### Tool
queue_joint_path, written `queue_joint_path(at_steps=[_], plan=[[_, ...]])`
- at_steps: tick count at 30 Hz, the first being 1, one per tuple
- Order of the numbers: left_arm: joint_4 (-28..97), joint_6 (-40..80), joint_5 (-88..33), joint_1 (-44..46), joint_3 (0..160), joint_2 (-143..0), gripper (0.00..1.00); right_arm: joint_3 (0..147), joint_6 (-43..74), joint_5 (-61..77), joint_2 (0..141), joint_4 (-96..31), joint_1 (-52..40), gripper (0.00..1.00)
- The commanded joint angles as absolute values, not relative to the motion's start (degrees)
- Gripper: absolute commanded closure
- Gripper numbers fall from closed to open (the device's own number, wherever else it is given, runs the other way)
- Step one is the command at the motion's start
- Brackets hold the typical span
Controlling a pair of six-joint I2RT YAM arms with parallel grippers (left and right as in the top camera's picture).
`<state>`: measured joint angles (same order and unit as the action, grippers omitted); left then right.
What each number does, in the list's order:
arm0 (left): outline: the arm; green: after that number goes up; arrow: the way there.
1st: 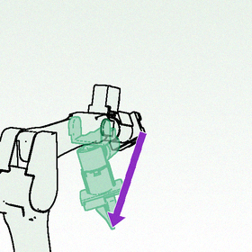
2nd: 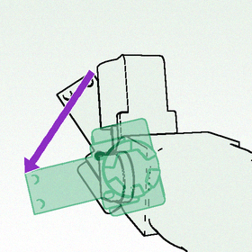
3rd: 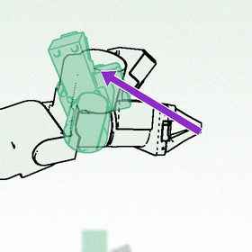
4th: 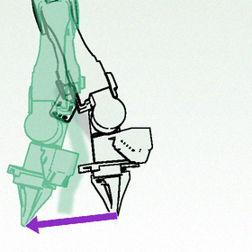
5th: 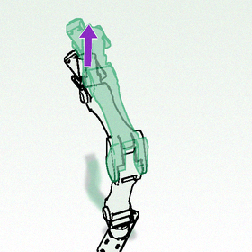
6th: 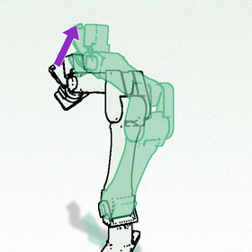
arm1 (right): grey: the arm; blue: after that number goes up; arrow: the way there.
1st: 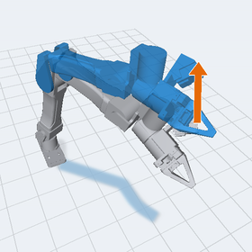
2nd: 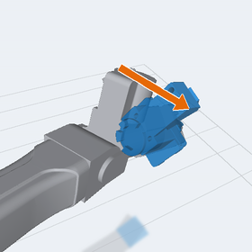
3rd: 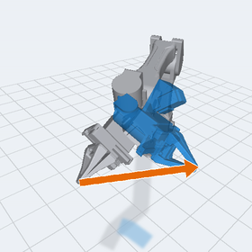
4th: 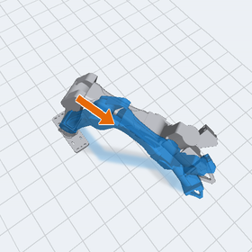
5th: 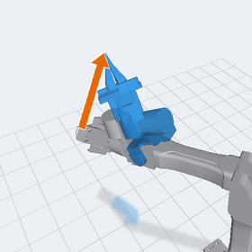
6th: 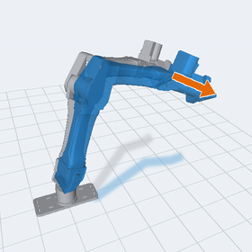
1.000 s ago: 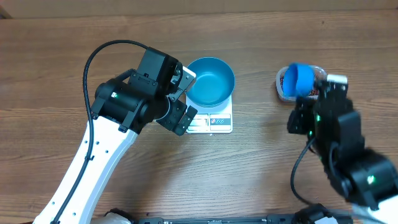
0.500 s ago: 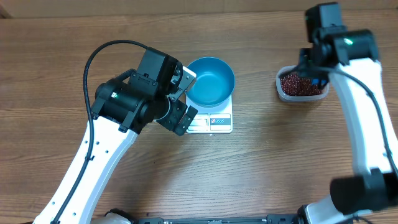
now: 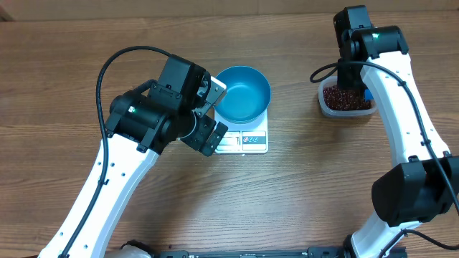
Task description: Scoop item into bowl and weigh 150g on scale
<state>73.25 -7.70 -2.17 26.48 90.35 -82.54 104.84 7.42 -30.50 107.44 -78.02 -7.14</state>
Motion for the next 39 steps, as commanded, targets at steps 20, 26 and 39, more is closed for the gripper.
queue_joint_path(at_steps=[20, 26, 39], plan=[[73.23, -8.60, -2.79, 26.26, 90.21, -82.39, 0.00, 106.08, 7.18, -29.91, 114.87, -78.37, -7.05, 0.96], [73.23, -8.60, -2.79, 26.26, 90.21, -82.39, 0.00, 106.08, 7.16, -29.93, 115.50, -79.22, -7.05, 0.96], [73.23, -8.60, -2.79, 26.26, 90.21, -82.39, 0.00, 101.54, 6.94, -22.20, 115.96, -78.35, -7.07, 0.96]])
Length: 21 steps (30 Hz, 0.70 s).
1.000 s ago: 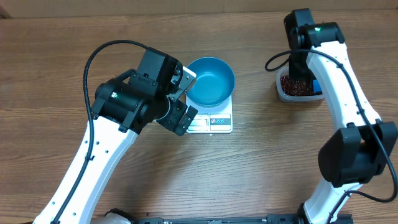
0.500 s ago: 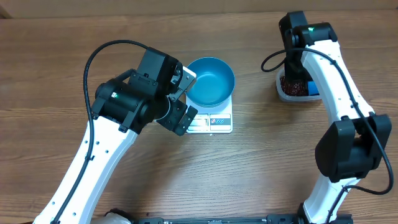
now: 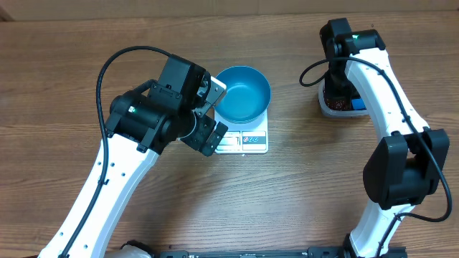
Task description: Scoop item into bowl and weigh 150g on scale
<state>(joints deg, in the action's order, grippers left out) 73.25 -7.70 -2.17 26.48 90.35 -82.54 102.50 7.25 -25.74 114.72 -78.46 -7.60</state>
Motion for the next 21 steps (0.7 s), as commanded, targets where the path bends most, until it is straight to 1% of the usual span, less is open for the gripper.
queue_joint_path(at_steps=[1, 8, 13, 21], plan=[[73.23, -8.60, -2.79, 26.26, 90.21, -82.39, 0.01, 101.54, 6.94, -21.87, 115.96, -78.61, -7.07, 0.96], [73.23, -8.60, -2.79, 26.26, 90.21, -82.39, 0.01, 101.75, 6.94, -20.01, 115.94, -81.17, -7.07, 0.96], [73.23, -8.60, -2.76, 26.26, 90.21, -82.39, 0.00, 101.75, 5.43, -15.05, 115.07, -80.51, -7.05, 0.96], [73.23, -8.60, -2.79, 26.26, 90.21, -82.39, 0.00, 102.13, 3.99, -12.93, 114.10, -79.64, -6.98, 0.96]])
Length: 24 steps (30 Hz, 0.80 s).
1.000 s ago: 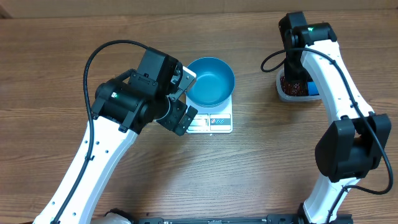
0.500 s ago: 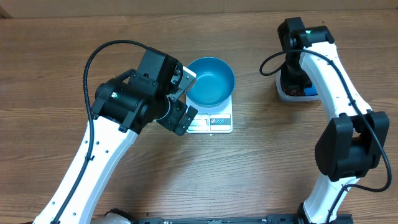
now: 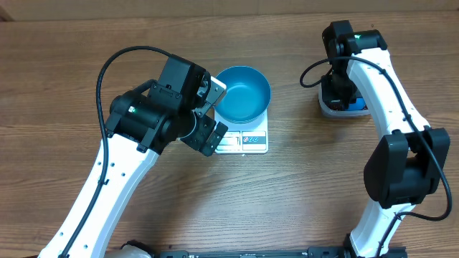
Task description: Scoop item into bowl and weigh 150g on scale
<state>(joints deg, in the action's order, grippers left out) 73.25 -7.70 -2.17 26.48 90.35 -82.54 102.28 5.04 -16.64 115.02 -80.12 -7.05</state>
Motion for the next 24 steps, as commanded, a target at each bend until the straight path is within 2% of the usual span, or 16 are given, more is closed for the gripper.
queue_joint_path(at_steps=[1, 15, 24], plan=[[73.23, -8.60, -2.79, 26.26, 90.21, -82.39, 0.00, 102.13, 3.99, -12.67, 114.10, -79.66, -6.98, 0.96], [73.23, -8.60, -2.79, 26.26, 90.21, -82.39, 0.00, 103.63, 1.28, -6.09, 112.49, -79.59, -6.68, 0.96], [73.23, -8.60, -2.79, 26.26, 90.21, -82.39, 0.00, 103.57, -2.04, 6.37, 112.51, -78.30, 0.47, 0.96]])
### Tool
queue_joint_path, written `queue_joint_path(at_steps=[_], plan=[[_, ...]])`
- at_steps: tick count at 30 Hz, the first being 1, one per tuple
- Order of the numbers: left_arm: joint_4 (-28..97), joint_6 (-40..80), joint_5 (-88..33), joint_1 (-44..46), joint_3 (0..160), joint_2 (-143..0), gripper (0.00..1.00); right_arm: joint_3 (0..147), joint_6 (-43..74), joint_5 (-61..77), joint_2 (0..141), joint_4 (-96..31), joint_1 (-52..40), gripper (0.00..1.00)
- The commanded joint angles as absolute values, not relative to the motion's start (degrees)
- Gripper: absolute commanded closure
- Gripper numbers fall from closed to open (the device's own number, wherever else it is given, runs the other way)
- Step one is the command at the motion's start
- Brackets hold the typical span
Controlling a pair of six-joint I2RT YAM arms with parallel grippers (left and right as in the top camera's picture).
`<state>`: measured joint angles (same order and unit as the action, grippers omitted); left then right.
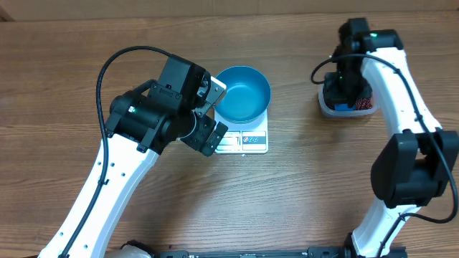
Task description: Scoop item into bowl and weigh 150g on scale
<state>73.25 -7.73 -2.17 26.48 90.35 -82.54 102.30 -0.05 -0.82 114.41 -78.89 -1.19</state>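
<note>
A blue bowl (244, 97) stands on a small white scale (251, 141) at mid-table. My left gripper (215, 111) is at the bowl's left side with its fingers spread: one by the bowl's rim, the other over the scale's left edge. It holds nothing. At the right, a clear container (362, 109) holds red beans (365, 96). My right gripper (346, 89) hangs straight over the container. The wrist hides its fingers. A bit of a blue scoop (351, 106) peeks out beneath it.
The brown wooden table (301, 193) runs to a pale wall edge at the back. Black cables loop from both arms, one near the container's left side. The left arm's white links cross the front left of the table.
My right wrist has shifted a little to the right over the bean container, uncovering some beans at its right side. The left arm, bowl and scale have not moved.
At first my right gripper was behind the container, with the beans fully in view and the blue scoop at their right edge. It then stood lower over the container's left part, covering most of it. Now it sits slightly further right. The left arm stayed put.
</note>
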Motion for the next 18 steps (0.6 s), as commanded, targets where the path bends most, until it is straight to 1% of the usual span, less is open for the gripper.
queue_joint_path(at_steps=[1, 4, 9, 18], plan=[[73.23, -8.60, -2.79, 26.26, 90.21, -82.39, 0.00, 103.57, -2.20, 6.66, 112.51, -78.30, 1.17, 0.96], [73.23, -8.60, -2.79, 26.26, 90.21, -82.39, 0.01, 103.11, -6.20, 11.46, 112.51, -78.17, 3.16, 0.96], [73.23, -8.60, -2.79, 26.26, 90.21, -82.39, 0.00, 102.32, -8.69, 17.47, 112.62, -77.36, 4.54, 0.96], [73.23, -8.60, -2.79, 26.26, 90.21, -82.39, 0.00, 102.32, -8.69, 17.78, 112.62, -77.23, 5.02, 0.96]])
